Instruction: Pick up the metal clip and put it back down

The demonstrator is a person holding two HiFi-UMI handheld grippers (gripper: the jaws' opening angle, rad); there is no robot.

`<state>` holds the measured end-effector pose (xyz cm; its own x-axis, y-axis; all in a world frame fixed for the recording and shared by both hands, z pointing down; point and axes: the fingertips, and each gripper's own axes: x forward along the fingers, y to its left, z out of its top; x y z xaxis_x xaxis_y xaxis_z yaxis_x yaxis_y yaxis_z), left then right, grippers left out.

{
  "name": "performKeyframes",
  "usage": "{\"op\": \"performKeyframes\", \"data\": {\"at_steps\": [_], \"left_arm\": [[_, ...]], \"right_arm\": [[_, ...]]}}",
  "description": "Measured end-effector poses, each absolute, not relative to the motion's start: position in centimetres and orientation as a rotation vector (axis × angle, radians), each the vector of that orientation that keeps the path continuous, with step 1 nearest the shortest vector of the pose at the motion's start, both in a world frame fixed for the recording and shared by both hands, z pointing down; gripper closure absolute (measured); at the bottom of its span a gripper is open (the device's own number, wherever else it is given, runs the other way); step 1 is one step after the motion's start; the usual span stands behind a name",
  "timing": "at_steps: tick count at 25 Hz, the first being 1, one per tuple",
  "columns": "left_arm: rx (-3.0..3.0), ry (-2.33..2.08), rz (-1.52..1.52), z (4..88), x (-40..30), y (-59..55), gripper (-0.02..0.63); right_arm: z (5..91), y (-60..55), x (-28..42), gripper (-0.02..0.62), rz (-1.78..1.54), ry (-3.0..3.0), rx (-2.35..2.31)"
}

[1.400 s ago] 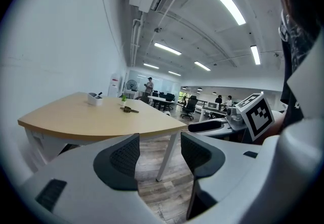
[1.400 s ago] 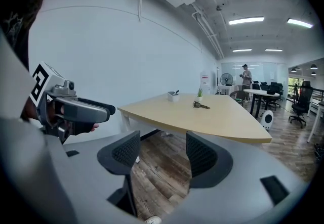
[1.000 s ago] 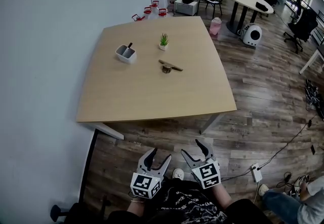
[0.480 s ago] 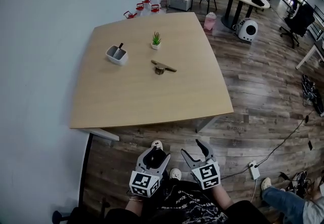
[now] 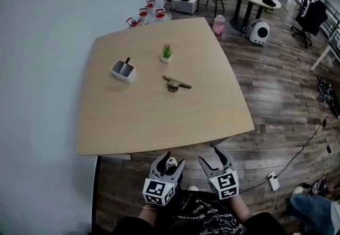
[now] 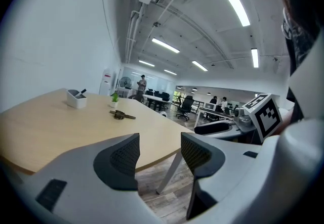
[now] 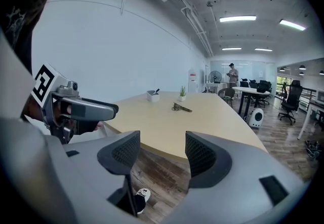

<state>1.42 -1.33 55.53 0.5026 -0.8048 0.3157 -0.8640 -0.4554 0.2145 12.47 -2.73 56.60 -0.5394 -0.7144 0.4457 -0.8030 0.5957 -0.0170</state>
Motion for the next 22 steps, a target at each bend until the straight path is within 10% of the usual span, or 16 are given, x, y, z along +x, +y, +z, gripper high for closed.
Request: {"op": "performKeyframes", "data": {"at_steps": [22], "left_arm": [[2.517, -1.324, 0.266, 54.9, -8.2, -15.7, 0.359]], "right_arm": [[55.1, -16.2, 3.0, 0.311, 0.281, -2.385, 1.352]]}}
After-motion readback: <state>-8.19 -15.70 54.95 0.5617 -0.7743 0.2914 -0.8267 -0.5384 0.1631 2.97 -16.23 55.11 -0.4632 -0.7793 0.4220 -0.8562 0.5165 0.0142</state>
